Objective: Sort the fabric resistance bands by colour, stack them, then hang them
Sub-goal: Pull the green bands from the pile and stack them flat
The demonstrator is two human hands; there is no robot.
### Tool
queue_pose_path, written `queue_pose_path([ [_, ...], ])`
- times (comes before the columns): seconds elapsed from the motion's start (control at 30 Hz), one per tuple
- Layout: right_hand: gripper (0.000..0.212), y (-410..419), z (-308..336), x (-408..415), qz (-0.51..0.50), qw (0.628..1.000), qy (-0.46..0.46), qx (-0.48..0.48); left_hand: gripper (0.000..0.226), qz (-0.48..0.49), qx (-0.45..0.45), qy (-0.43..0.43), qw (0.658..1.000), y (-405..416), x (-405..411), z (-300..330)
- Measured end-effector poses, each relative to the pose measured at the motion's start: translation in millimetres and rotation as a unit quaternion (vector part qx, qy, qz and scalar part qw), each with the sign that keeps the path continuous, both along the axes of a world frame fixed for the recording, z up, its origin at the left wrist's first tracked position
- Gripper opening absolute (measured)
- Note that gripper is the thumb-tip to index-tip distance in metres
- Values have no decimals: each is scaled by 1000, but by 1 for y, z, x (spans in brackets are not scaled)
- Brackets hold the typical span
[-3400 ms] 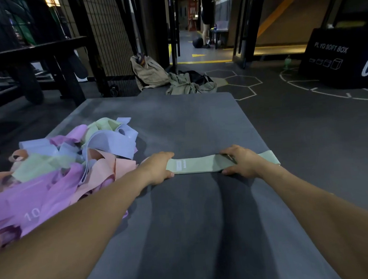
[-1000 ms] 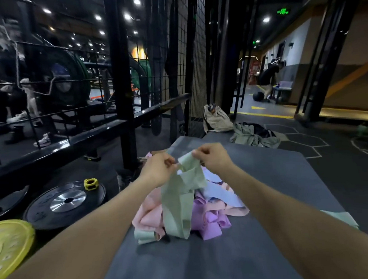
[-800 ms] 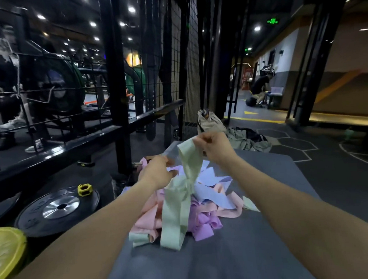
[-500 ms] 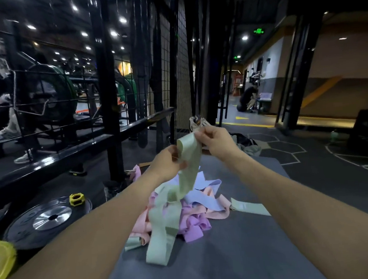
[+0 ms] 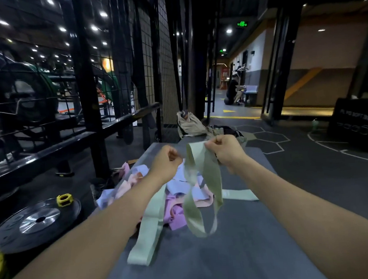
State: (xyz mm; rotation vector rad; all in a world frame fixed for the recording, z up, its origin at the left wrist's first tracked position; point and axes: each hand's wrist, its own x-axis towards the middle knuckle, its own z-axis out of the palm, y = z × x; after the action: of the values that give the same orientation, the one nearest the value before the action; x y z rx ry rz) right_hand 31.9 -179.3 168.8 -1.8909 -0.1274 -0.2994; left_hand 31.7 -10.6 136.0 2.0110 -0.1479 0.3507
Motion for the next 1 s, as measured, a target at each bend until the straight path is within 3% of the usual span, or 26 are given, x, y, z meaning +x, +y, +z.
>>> queue_pose_path([
  [0.13, 22, -8, -19, -5, -11, 999, 45, -26, 18, -67, -68, 31, 995, -27, -19, -15],
  [0.2, 23, -10, -28, -11, 2, 998, 68, 2, 12, -108, -33, 59, 992, -39, -29, -22],
  [0.37, 28, -14, -41, -20, -16, 997, 71, 36, 58, -134, -22, 90, 987, -57, -40, -45],
  [0.43, 29, -18, -41, -19, -42, 994, 72, 64, 66, -129, -11, 93, 987, -63, -42, -56],
  [0.57, 32, -26, -40, -18, -63, 990, 68, 108, 21, -94, 42, 22, 994, -69, -43, -72],
  [0.7, 29, -39, -48, -15, -80, 993, 62, 56, 8, -110, 36, 14, 993, -57, -41, -71],
  [0.87, 32, -49, -70, -18, -76, 983, 163, -23, 23, -120, -56, 63, 989, -25, -34, -48],
  [1.0, 27, -32, -80, -21, -20, 982, 189, -17, 28, -144, -82, 98, 981, -13, -33, -43],
])
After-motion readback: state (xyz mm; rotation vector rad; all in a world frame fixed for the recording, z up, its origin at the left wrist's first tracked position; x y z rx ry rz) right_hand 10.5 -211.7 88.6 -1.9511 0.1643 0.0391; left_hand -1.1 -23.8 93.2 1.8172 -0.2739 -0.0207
